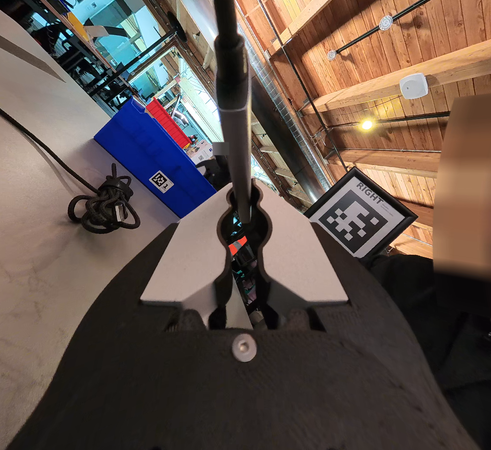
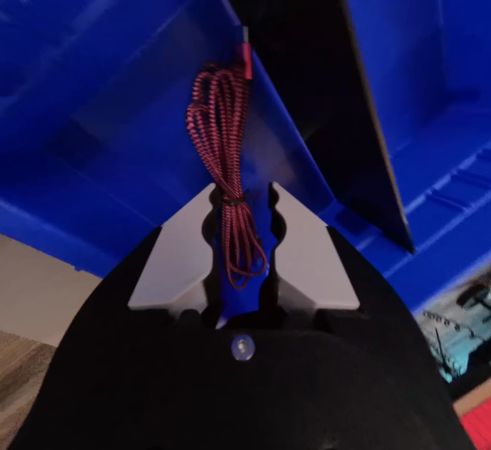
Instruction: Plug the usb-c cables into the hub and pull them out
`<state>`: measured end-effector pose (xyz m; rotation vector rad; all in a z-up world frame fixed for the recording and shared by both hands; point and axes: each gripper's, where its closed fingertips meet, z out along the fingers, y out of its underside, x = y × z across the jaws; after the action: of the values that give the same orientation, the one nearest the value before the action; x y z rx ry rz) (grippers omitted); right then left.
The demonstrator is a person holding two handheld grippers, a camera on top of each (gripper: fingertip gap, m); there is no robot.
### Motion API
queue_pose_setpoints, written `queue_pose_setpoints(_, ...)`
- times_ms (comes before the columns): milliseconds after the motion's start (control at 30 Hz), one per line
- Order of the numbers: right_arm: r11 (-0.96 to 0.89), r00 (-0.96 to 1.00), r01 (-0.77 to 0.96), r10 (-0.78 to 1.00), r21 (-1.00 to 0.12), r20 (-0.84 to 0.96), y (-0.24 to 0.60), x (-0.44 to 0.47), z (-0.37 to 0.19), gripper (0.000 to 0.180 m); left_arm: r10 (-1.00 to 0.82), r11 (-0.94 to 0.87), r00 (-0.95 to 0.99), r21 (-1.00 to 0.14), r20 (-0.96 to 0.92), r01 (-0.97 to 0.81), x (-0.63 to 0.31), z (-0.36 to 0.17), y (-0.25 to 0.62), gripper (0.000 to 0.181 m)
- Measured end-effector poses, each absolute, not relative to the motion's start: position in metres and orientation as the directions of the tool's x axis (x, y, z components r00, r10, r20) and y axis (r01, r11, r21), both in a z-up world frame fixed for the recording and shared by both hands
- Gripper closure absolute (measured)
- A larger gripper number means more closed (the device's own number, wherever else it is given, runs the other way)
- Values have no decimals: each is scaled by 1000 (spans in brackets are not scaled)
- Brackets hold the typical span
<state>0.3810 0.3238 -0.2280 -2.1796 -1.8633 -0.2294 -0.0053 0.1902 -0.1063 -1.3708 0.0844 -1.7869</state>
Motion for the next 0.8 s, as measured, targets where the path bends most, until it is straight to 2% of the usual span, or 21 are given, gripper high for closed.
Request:
queue_pose_setpoints(33, -167, 191, 981, 930, -101, 315, 326, 383, -219, 141, -652, -628, -30, -518, 758, 580, -6, -106, 191, 173)
queue_pose_setpoints(133, -162, 247, 961, 866, -222, 435, 329, 369, -168, 138, -652, -629, -30, -518, 758, 580, -6, -106, 192, 174)
queue_pose_setpoints(233, 19, 222, 911, 819, -413, 529, 309, 307, -106, 142, -654, -629, -26, -524, 756, 574, -4, -106, 192, 174)
queue_pose_setpoints(300, 164, 138, 872, 821, -461, 554, 286, 252, -88, 142, -654, -629, -27, -523, 756, 575, -4, -106, 192, 174)
queue_pose_setpoints(467, 347, -129, 856, 861, -383, 491, 255, 133, -141, 135, -662, -620, -28, -526, 749, 582, -6, -105, 191, 173)
queue_pose_setpoints(667, 337, -223, 906, 894, -257, 389, 278, 79, -227, 134, -662, -621, -30, -526, 749, 581, -6, -105, 191, 174)
queue_pose_setpoints(700, 326, -210, 908, 898, -263, 386, 284, 75, -233, 146, -662, -622, -30, -526, 749, 580, -6, -105, 191, 174)
queue_pose_setpoints(800, 288, -170, 903, 922, -320, 349, 286, 65, -236, 160, -659, -626, -31, -525, 752, 577, -5, -105, 191, 174)
